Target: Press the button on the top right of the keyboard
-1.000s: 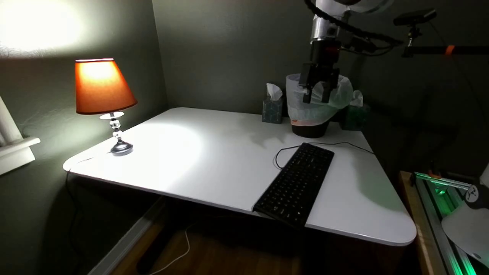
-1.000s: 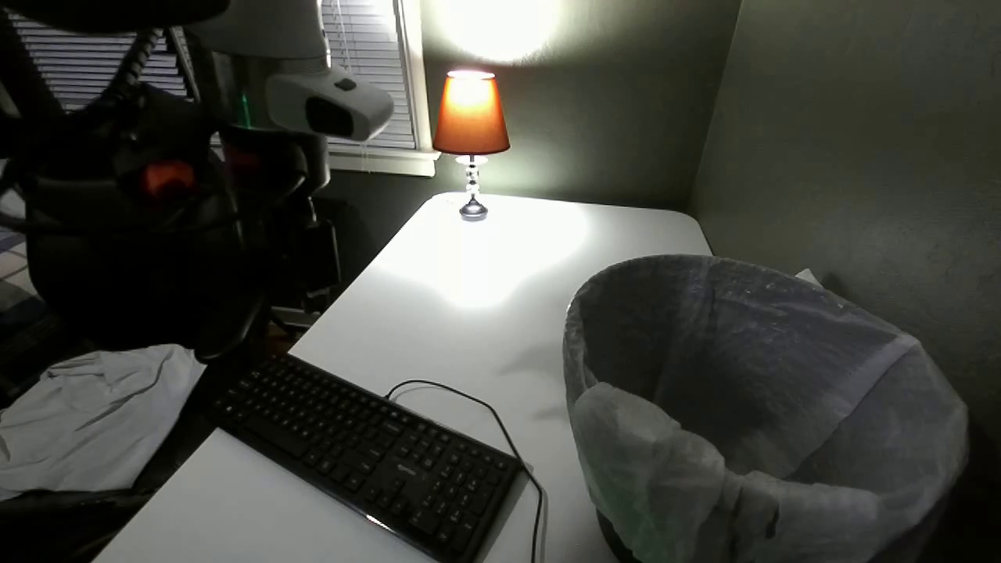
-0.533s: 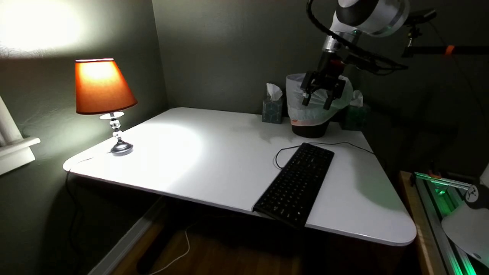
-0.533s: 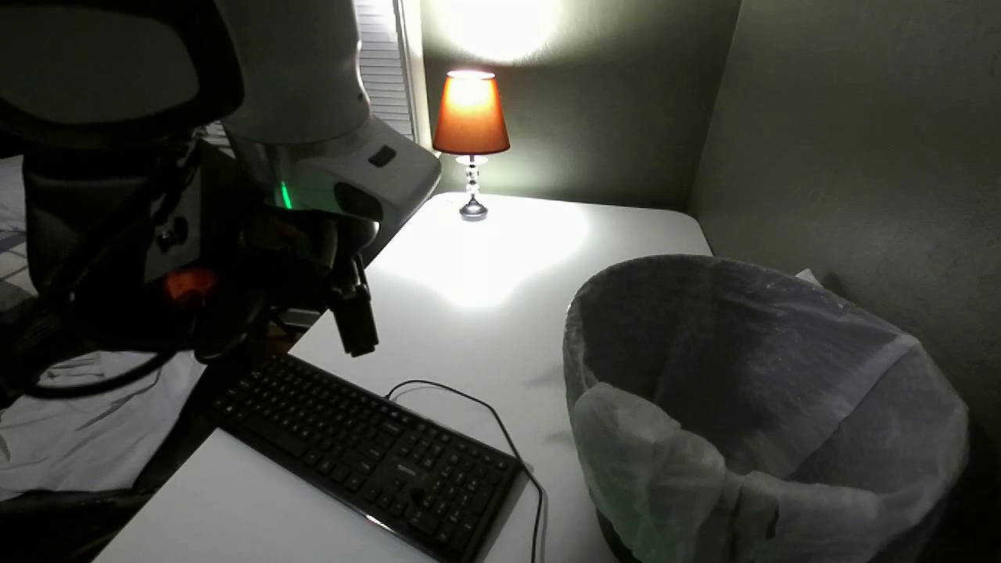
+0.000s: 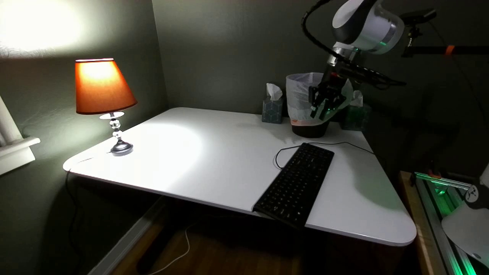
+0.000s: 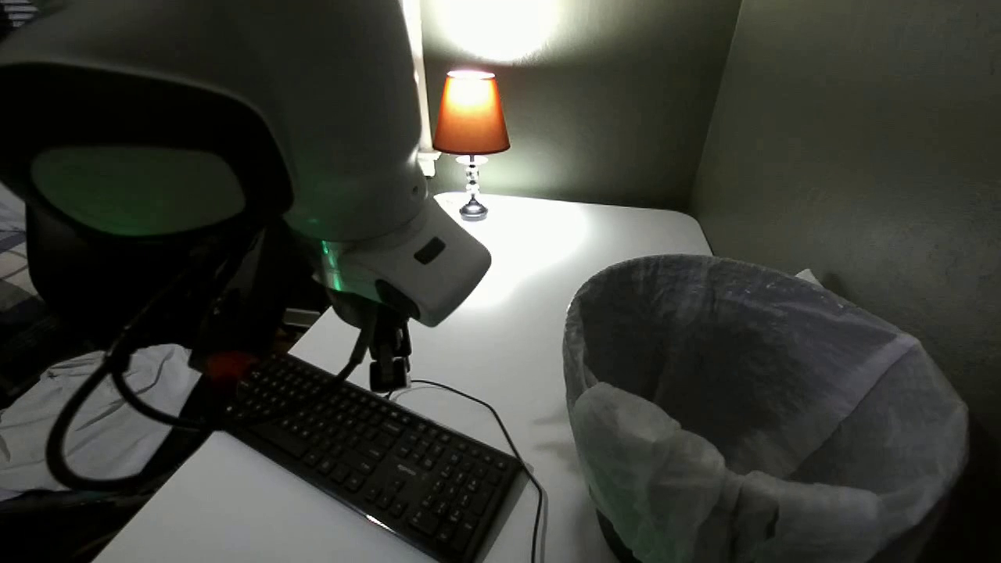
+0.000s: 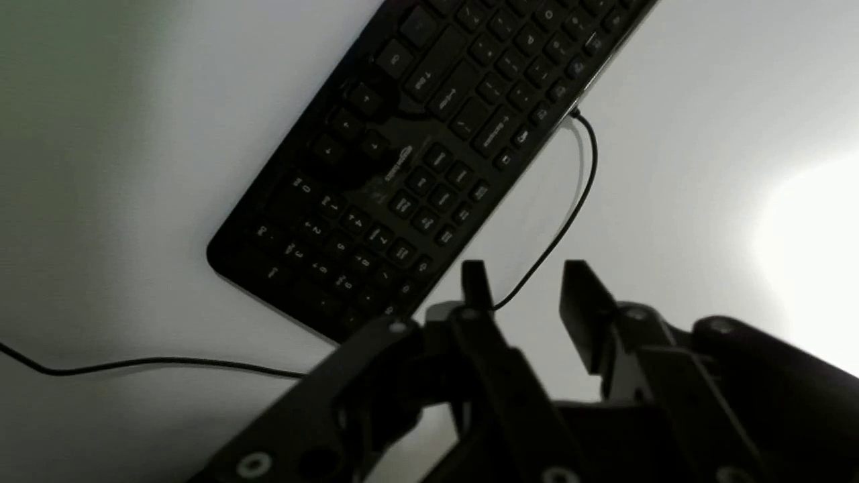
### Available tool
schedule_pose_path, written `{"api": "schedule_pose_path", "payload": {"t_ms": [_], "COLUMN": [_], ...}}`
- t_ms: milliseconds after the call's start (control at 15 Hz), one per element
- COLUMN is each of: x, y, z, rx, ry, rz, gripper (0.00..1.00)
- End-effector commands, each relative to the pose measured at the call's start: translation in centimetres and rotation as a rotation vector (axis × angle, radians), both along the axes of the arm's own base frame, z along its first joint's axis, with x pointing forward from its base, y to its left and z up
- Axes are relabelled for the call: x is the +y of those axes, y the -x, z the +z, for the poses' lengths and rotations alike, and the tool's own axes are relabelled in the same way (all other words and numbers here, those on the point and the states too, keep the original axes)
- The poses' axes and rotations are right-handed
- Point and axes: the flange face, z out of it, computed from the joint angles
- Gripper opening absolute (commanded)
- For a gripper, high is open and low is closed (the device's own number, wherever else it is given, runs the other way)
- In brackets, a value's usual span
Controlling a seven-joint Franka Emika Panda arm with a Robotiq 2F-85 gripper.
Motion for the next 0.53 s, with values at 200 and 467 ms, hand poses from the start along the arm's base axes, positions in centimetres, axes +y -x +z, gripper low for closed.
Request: {"api": "schedule_pose_path", "payload": {"t_ms": [200, 467], "x": [-3.3, -4.7], "y": [-0.8, -1.4], "z": [-3.9, -6.0], "rx": [0.027, 0.070], "ry": [-0.073, -0.100], "rz": [-0.168, -0.219], "gripper": [0.00, 0.00]}}
